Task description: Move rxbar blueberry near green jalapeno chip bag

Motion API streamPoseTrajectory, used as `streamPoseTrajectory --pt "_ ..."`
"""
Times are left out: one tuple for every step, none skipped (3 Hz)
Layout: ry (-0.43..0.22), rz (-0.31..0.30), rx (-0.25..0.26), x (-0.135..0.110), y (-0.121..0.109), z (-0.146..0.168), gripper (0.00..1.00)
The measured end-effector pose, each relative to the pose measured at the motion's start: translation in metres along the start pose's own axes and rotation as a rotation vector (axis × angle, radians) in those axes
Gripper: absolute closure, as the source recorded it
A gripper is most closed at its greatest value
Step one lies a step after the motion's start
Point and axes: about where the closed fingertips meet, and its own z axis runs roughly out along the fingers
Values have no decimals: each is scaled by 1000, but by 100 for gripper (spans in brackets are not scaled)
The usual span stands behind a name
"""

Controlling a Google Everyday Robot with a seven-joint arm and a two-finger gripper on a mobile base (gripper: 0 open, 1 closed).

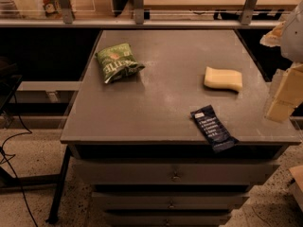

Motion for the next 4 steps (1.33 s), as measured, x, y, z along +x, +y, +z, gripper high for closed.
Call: streamPoseTrajectory --pt "0 0 0 0 0 0 0" --pt "-6 40 4 0 2 7 0" --pt "0 100 18 1 3 24 0" --pt "35 181 18 5 1 54 0"
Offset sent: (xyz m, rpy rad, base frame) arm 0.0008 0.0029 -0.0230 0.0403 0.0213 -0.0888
